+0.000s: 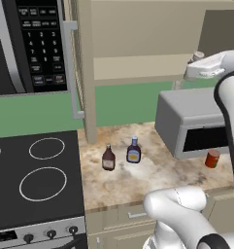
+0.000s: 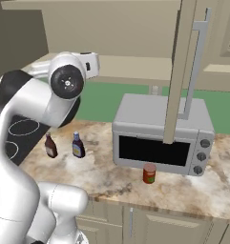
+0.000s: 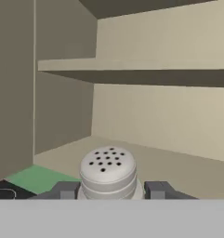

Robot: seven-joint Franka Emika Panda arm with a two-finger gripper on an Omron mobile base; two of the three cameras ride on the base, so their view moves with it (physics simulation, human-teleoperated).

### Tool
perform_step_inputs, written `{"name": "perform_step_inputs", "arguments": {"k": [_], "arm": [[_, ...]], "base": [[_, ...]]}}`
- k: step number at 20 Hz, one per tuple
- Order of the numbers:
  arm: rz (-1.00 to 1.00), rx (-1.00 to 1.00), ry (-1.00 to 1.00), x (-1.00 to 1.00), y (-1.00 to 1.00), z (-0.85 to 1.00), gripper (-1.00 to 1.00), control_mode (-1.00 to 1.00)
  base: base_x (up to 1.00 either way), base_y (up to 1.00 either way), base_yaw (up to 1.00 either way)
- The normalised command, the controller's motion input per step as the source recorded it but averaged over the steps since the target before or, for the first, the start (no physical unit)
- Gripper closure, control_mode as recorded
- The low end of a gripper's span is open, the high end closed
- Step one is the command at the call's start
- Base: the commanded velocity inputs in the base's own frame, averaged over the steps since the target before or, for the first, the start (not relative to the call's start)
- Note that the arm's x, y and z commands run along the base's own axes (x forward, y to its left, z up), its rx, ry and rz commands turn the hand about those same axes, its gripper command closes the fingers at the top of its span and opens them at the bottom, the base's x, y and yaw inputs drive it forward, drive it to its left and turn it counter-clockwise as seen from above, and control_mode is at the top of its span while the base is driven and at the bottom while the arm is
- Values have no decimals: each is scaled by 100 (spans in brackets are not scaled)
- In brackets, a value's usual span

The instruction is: There are various items on the counter. Only move the condiments/shakers into the cabinet.

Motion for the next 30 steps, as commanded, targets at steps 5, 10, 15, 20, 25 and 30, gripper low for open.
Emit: {"name": "perform_step_inputs", "arguments": {"k": [5, 10, 15, 20, 25, 30], "arm": [[-10, 0, 4, 43, 0, 0, 100, -100], [-2, 7, 22, 59, 0, 20, 100, -100], [0, 4, 15, 48, -7, 8, 100, -100], [0, 0, -2, 8, -8, 0, 100, -100], [0, 0, -3, 1, 1, -5, 100, -100], [-2, -4, -6, 9, 16, -15, 100, -100]], "base": [[0, 0, 0], [0, 0, 0], [0, 0, 0], [0, 0, 0], [0, 0, 0], [0, 0, 0]]}}
